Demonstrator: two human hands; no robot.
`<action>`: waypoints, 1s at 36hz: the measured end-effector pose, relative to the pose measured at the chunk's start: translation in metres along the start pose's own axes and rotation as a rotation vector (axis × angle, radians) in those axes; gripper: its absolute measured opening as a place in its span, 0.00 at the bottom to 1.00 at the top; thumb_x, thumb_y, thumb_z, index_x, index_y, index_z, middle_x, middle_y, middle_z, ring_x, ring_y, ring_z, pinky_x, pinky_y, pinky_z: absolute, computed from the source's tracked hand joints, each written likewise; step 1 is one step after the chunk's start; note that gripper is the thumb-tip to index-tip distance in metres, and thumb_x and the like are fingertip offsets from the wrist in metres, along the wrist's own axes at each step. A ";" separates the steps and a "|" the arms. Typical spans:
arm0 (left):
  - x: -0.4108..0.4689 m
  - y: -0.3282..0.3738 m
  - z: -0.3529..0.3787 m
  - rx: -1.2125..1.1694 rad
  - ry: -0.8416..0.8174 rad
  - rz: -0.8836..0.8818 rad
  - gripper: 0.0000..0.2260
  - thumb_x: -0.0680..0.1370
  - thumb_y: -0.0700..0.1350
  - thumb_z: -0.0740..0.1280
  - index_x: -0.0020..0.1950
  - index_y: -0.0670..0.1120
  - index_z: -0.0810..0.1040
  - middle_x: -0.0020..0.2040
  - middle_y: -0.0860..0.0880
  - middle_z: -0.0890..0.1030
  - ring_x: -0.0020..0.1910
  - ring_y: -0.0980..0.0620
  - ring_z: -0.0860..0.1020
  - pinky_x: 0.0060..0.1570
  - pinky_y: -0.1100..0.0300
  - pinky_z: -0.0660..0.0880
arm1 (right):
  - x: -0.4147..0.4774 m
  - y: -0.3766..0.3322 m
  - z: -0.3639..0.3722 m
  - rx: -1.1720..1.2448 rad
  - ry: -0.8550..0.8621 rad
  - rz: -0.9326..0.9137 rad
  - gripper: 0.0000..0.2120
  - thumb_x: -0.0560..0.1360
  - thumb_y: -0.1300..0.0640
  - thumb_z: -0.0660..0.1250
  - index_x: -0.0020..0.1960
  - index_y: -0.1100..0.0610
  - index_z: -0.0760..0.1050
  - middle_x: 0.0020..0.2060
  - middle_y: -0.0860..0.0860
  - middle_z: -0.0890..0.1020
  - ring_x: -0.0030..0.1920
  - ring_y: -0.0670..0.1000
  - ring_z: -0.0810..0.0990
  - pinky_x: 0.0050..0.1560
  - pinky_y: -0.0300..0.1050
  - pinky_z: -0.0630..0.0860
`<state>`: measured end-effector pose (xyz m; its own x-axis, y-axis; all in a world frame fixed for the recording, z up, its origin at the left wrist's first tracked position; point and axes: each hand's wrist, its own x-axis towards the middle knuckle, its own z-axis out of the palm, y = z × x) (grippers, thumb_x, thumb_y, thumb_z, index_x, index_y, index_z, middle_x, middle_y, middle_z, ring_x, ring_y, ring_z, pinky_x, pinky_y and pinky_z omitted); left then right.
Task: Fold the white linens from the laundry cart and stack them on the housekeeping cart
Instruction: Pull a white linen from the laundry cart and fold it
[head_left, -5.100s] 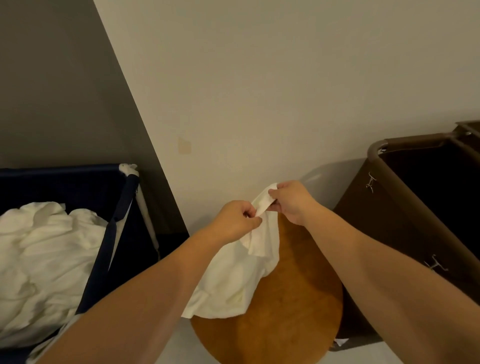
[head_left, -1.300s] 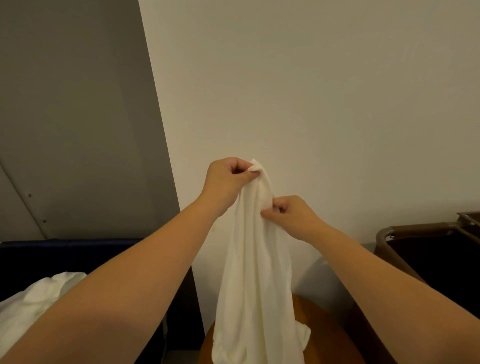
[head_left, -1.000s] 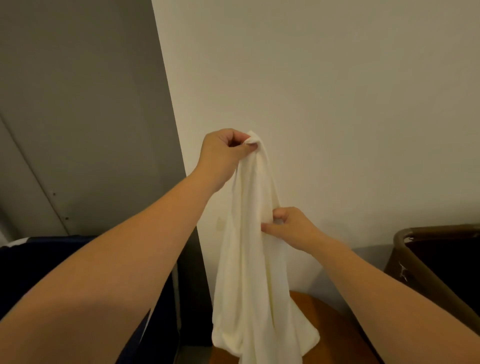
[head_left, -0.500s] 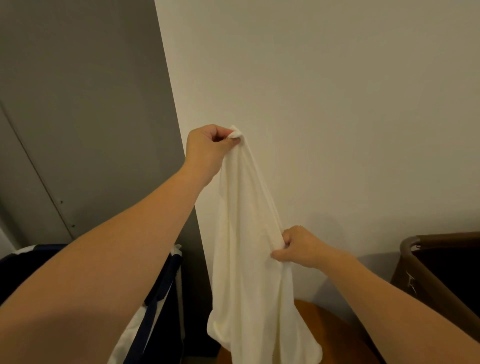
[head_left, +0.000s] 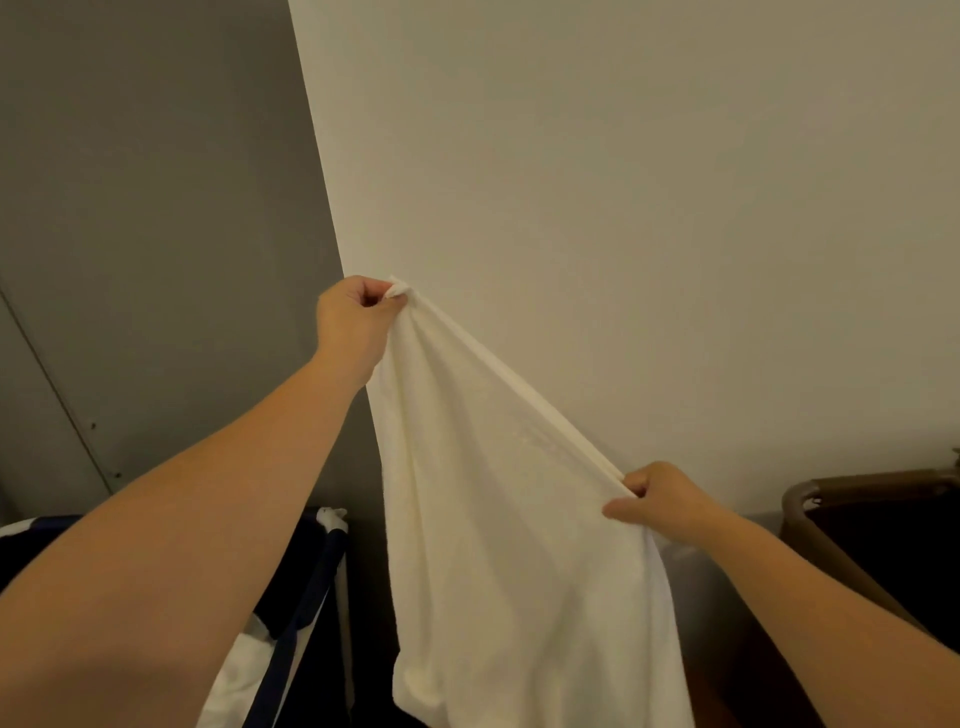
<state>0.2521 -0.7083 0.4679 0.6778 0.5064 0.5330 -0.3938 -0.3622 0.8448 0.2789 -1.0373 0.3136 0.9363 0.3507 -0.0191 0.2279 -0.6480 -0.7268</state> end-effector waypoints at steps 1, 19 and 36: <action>0.001 -0.003 -0.002 0.008 0.013 -0.005 0.06 0.75 0.41 0.72 0.39 0.50 0.79 0.41 0.53 0.81 0.43 0.55 0.79 0.49 0.60 0.76 | -0.002 -0.002 -0.003 -0.011 -0.034 -0.010 0.05 0.69 0.56 0.74 0.35 0.55 0.83 0.29 0.45 0.81 0.32 0.44 0.79 0.36 0.36 0.74; -0.005 -0.046 -0.010 0.104 -0.072 -0.133 0.03 0.79 0.40 0.60 0.47 0.48 0.71 0.45 0.51 0.73 0.44 0.52 0.71 0.44 0.60 0.70 | -0.007 0.008 0.005 -0.034 0.129 0.053 0.19 0.72 0.52 0.72 0.37 0.70 0.78 0.29 0.57 0.77 0.31 0.52 0.77 0.36 0.45 0.74; -0.031 -0.092 -0.045 0.290 -0.132 -0.153 0.10 0.82 0.40 0.56 0.61 0.46 0.70 0.56 0.49 0.72 0.46 0.55 0.72 0.50 0.58 0.70 | -0.014 0.000 0.016 -0.005 0.218 0.088 0.12 0.69 0.57 0.76 0.33 0.60 0.74 0.28 0.52 0.73 0.31 0.50 0.71 0.34 0.41 0.68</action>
<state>0.2398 -0.6555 0.3755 0.7972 0.4732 0.3748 -0.1015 -0.5070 0.8560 0.2617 -1.0315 0.3033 0.9881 0.1386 0.0666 0.1434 -0.6732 -0.7254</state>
